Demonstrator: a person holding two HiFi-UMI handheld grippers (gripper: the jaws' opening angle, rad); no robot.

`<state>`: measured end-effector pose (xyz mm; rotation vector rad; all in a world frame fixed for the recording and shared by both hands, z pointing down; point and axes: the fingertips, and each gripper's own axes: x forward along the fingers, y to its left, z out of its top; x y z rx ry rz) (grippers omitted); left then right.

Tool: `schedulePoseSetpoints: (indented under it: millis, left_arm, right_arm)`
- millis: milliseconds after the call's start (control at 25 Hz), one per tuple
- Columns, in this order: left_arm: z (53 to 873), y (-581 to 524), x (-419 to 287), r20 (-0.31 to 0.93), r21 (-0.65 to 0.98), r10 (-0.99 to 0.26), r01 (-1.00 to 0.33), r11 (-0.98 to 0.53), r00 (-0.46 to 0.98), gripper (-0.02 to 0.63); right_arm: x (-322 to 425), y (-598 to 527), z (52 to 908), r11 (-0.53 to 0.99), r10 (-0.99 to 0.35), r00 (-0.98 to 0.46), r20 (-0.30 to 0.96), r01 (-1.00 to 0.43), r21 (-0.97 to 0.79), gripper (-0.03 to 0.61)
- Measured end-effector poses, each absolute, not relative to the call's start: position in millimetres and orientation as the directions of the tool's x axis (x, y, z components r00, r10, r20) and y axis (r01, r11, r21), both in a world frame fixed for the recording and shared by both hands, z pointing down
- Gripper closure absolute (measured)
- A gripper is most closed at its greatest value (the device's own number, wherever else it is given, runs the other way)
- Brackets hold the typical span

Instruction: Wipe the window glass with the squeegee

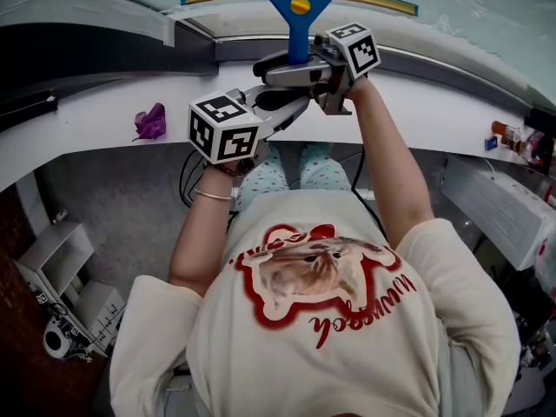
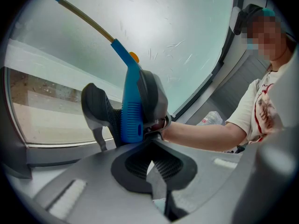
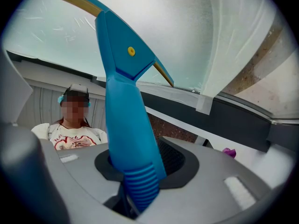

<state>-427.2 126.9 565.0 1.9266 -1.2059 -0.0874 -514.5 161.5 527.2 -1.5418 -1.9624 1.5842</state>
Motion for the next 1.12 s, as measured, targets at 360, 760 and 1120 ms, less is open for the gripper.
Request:
schedulePoseSetpoints:
  millis: [360, 760, 1120]
  left_arm:
    - [576.7, 127.3, -424.9, 0.368, 0.685, -0.756, -0.707, -0.173, 0.541, 0.607]
    - [590.3, 129.7, -420.0, 0.366, 0.713, -0.748, -0.684, -0.157, 0.554, 0.607]
    - [602.5, 127.2, -416.9, 0.371, 0.730, -0.734, -0.667, -0.148, 0.569, 0.607]
  right_arm:
    - [-512.9, 161.2, 539.4, -0.126, 0.780, -0.447, -0.439, 0.574, -0.809, 0.420]
    - [-510.0, 162.1, 555.9, -0.150, 0.763, -0.470, -0.444, 0.540, -0.829, 0.428]
    - [-507.3, 161.2, 569.3, -0.148, 0.774, -0.466, -0.429, 0.526, -0.838, 0.428]
